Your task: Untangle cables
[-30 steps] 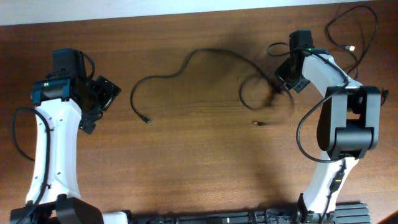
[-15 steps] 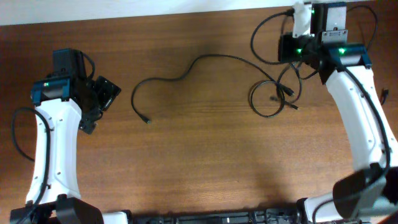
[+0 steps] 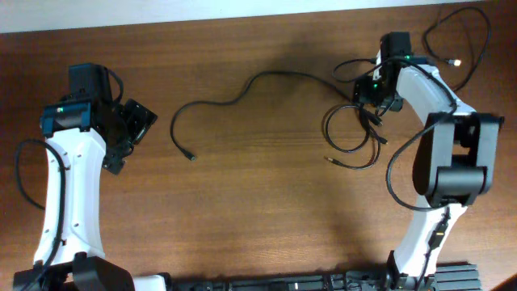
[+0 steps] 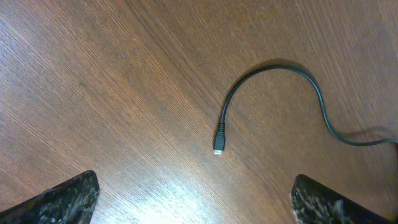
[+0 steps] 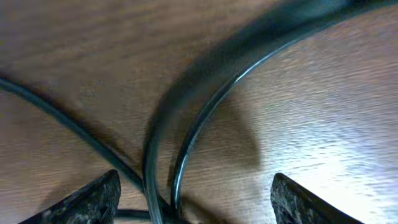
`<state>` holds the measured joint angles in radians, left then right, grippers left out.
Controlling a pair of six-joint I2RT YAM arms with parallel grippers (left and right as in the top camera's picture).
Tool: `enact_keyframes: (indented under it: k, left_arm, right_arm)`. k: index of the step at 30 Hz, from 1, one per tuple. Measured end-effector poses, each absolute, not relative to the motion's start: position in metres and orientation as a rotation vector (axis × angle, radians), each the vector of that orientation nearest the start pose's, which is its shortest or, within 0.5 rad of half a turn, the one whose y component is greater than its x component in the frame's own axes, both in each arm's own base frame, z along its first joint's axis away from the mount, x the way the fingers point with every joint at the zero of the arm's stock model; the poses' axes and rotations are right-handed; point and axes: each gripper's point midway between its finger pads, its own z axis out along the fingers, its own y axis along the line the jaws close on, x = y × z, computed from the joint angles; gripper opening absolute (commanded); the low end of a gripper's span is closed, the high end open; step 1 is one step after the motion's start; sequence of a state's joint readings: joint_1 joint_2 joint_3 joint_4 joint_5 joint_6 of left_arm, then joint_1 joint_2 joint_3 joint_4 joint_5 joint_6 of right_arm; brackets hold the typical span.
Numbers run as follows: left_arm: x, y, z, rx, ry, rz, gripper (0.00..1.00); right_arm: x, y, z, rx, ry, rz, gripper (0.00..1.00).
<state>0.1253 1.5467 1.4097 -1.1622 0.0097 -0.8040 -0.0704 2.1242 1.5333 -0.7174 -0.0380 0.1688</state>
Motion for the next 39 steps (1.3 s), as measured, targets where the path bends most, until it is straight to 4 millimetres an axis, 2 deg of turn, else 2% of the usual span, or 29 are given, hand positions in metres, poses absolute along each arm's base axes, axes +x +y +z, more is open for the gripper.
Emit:
enact_keyframes:
  k: [2,4,8,11,13,14,18,22,23,24,25,26,27,28,29,31,32,34,35,37,39]
  left_arm:
    - [0.328,0.04,0.167,-1.292,2.58,-0.145,0.99]
    - [0.328,0.04,0.167,-1.291,2.58,-0.144,0.99]
    - [0.328,0.04,0.167,-1.291,2.58,-0.144,0.99]
    - [0.328,0.04,0.167,-1.291,2.579,-0.144,0.99]
    - [0.328,0.04,0.167,-1.291,2.579,-0.145,0.99]
    - [0.328,0.04,0.167,-1.291,2.58,-0.145,0.99]
    - [0.328,0.04,0.167,-1.291,2.579,-0.144,0.99]
    - [0.328,0.04,0.167,-1.291,2.579,-0.144,0.99]
    - [0.328,0.04,0.167,-1.291,2.579,-0.141,0.99]
    - [0.328,0.04,0.167,-1.292,2.579,-0.141,0.99]
    - [0.328,0.04,0.167,-1.29,2.577,-0.141,0.99]
    - [0.329,0.04,0.167,-1.29,2.577,-0.141,0.99]
    - [0.329,0.04,0.167,-1.29,2.576,-0.142,0.99]
    - [0.329,0.04,0.167,-1.29,2.576,-0.142,0.99]
    - [0.329,0.04,0.167,-1.29,2.577,-0.141,0.99]
    - [0.329,0.04,0.167,-1.29,2.576,-0.142,0.99]
    - [0.329,0.04,0.167,-1.29,2.576,-0.142,0.99]
    - [0.329,0.04,0.167,-1.29,2.576,-0.142,0.99]
    - [0.329,0.04,0.167,-1.29,2.576,-0.142,0.99]
    - [0.329,0.04,0.167,-1.29,2.576,-0.142,0.99]
    - [0.329,0.04,0.167,-1.29,2.576,-0.142,0.99]
  right_arm:
    - [0.461,-0.025,0.005,0.343,2.863,0.081,0.6]
    - [0.468,-0.025,0.005,0.39,2.833,0.088,0.59]
    - [0.475,-0.032,0.004,0.683,2.753,0.066,0.58]
    - [0.476,-0.033,0.003,0.749,2.733,0.047,0.34]
    - [0.475,-0.037,0.001,0.771,2.729,-0.009,0.09]
    - [0.475,-0.039,-0.002,0.764,2.732,-0.081,0.04]
    - [0.486,-0.031,-0.003,0.724,2.712,-0.135,0.04]
    - [0.5,-0.01,0.007,0.56,2.781,0.12,0.04]
    - [0.503,0.001,0.017,0.477,2.8,0.214,0.04]
    - [0.512,0.012,0.037,0.383,2.772,0.298,0.04]
    - [0.526,0.026,0.076,0.25,2.69,0.396,0.04]
    - [0.532,0.04,0.134,0.117,2.569,0.471,0.04]
    - [0.53,0.047,0.175,0.045,2.487,0.497,0.04]
    - [0.522,0.059,0.23,-0.059,2.369,0.53,0.04]
    - [0.51,0.073,0.276,-0.173,2.265,0.565,0.04]
    - [0.482,0.103,0.343,-0.374,2.091,0.587,0.04]
    - [0.474,0.114,0.36,-0.435,2.04,0.573,0.04]
    - [0.475,0.124,0.363,-0.465,2.023,0.519,0.04]
    - [0.487,0.118,0.35,-0.418,2.057,0.446,0.04]
    - [0.501,0.107,0.33,-0.365,2.105,0.385,0.04]
    - [0.508,0.095,0.321,-0.312,2.128,0.337,0.04]
